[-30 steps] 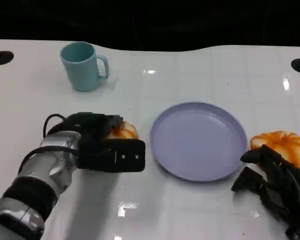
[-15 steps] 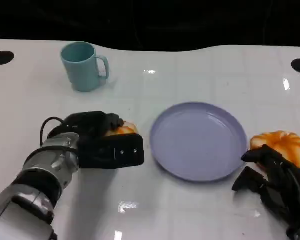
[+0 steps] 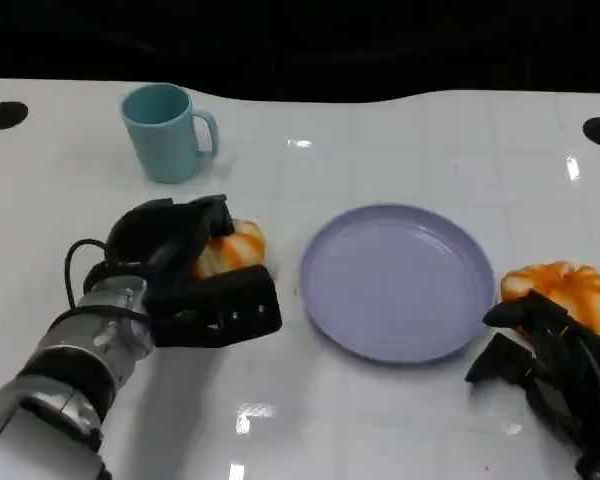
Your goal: Grasp the bread from the table and place it into the plate.
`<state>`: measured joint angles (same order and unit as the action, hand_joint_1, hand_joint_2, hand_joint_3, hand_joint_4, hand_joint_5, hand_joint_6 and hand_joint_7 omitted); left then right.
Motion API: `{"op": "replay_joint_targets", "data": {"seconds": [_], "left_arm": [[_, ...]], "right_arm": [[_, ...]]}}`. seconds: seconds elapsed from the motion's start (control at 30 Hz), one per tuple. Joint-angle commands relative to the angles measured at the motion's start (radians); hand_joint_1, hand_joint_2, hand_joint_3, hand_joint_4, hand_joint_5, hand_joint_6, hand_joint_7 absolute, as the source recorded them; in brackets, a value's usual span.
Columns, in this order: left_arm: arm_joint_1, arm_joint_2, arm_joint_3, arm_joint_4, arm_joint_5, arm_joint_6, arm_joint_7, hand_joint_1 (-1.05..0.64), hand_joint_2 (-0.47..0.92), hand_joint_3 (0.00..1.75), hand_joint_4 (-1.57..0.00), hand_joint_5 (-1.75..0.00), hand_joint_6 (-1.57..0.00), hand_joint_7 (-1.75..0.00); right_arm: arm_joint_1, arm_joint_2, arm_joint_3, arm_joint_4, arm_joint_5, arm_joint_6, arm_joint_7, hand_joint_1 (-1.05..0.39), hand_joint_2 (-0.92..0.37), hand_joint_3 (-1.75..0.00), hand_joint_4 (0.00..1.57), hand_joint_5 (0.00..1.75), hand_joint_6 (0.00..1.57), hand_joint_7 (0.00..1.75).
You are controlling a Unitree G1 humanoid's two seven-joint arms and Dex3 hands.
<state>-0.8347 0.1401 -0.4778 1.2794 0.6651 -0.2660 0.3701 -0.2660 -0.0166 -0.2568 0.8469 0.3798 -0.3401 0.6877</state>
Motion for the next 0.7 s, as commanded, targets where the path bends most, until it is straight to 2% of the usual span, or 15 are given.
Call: {"op": "replay_joint_targets", "data": {"seconds": [0.03,0.17,0.57,0.6,0.63,0.7], "left_arm": [[-0.021,0.026,0.012,-0.04,-0.011,-0.009,0.025,-0.22,0.7,0.9,-0.82,-1.75,-0.55,-1.75],[-0.033,0.017,0.018,-0.09,-0.012,-0.022,0.06,-0.17,0.62,0.9,-0.82,-1.75,-0.56,-1.75],[-0.094,-0.012,0.001,-0.15,-0.002,-0.05,0.029,-0.15,0.6,0.96,-0.85,-1.75,-0.6,-1.75],[-0.106,-0.022,-0.002,-0.163,-0.003,-0.055,0.013,-0.16,0.61,0.95,-0.85,-1.75,-0.66,-1.58],[-0.117,-0.036,-0.005,-0.172,-0.008,-0.071,-0.004,-0.16,0.61,0.95,-0.86,-1.75,-0.71,-1.5],[-0.124,-0.047,-0.005,-0.178,-0.013,-0.088,-0.022,-0.15,0.6,1.02,-0.86,-1.75,-0.65,-1.7]], "right_arm": [[0.005,-0.02,-0.008,0.029,0.001,0.018,0.006,-0.52,-0.92,-0.23,0.68,1.52,0.63,1.14],[-0.001,-0.021,-0.009,0.035,0.0,0.018,0.008,-0.53,-0.92,-0.24,0.68,1.54,0.64,1.15],[0.002,-0.019,-0.005,0.031,-0.003,0.021,-0.005,-0.53,-0.92,-0.24,0.69,1.53,0.64,1.16],[0.001,-0.019,-0.005,0.031,-0.004,0.019,-0.006,-0.53,-0.92,-0.24,0.69,1.53,0.63,1.15],[0.002,-0.019,-0.003,0.032,-0.008,0.012,-0.007,-0.53,-0.92,-0.24,0.69,1.53,0.63,1.15],[0.002,-0.02,-0.001,0.034,-0.013,0.005,-0.009,-0.53,-0.92,-0.24,0.69,1.53,0.63,1.15]]}}
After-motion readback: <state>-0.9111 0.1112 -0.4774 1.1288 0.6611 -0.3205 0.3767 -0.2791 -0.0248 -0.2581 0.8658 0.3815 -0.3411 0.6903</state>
